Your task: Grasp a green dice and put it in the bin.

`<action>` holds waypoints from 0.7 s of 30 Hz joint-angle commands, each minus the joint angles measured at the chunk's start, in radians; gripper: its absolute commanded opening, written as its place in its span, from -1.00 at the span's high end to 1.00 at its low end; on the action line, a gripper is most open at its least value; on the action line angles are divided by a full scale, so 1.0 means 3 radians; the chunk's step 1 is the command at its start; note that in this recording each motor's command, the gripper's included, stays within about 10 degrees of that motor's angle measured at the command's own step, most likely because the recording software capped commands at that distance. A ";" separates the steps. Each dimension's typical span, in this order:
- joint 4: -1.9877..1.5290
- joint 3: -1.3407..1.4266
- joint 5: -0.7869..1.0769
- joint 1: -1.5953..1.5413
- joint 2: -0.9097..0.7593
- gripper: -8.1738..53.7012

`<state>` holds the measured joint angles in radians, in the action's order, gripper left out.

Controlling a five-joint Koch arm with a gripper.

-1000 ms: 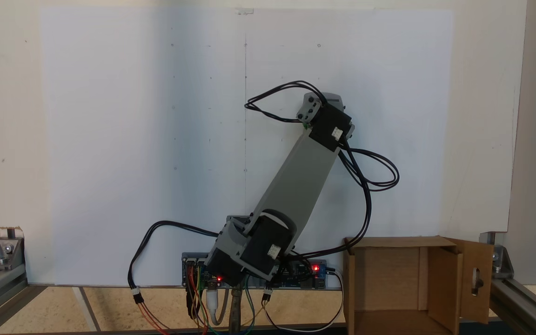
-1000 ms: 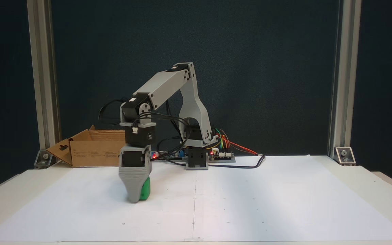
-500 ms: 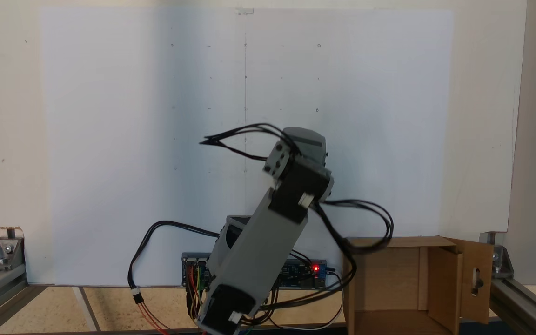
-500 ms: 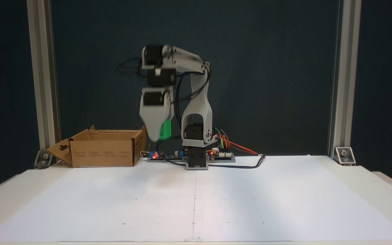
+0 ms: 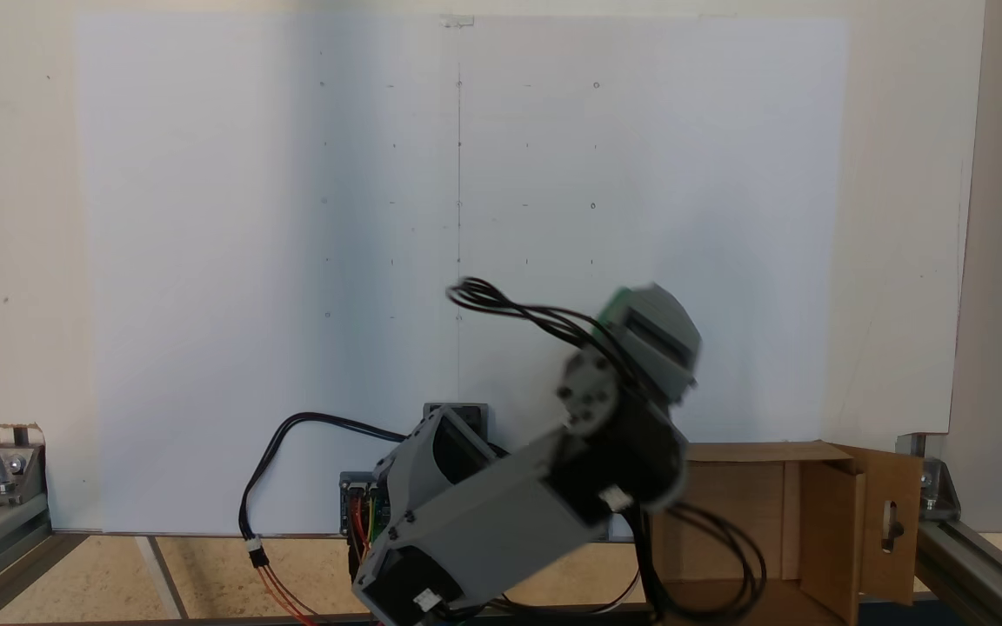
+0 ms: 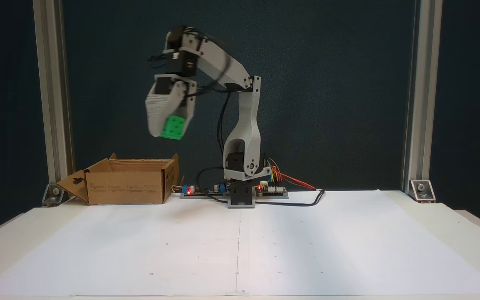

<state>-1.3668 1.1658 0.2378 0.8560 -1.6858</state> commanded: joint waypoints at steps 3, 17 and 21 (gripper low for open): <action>0.0051 -0.0174 0.0286 0.0649 -0.0097 0.36; 0.1309 -0.0205 0.0992 0.2787 0.0844 0.36; 0.1672 -0.0302 0.1043 0.3078 0.1222 0.36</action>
<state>-0.9281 1.1551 0.4786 1.7533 -1.3254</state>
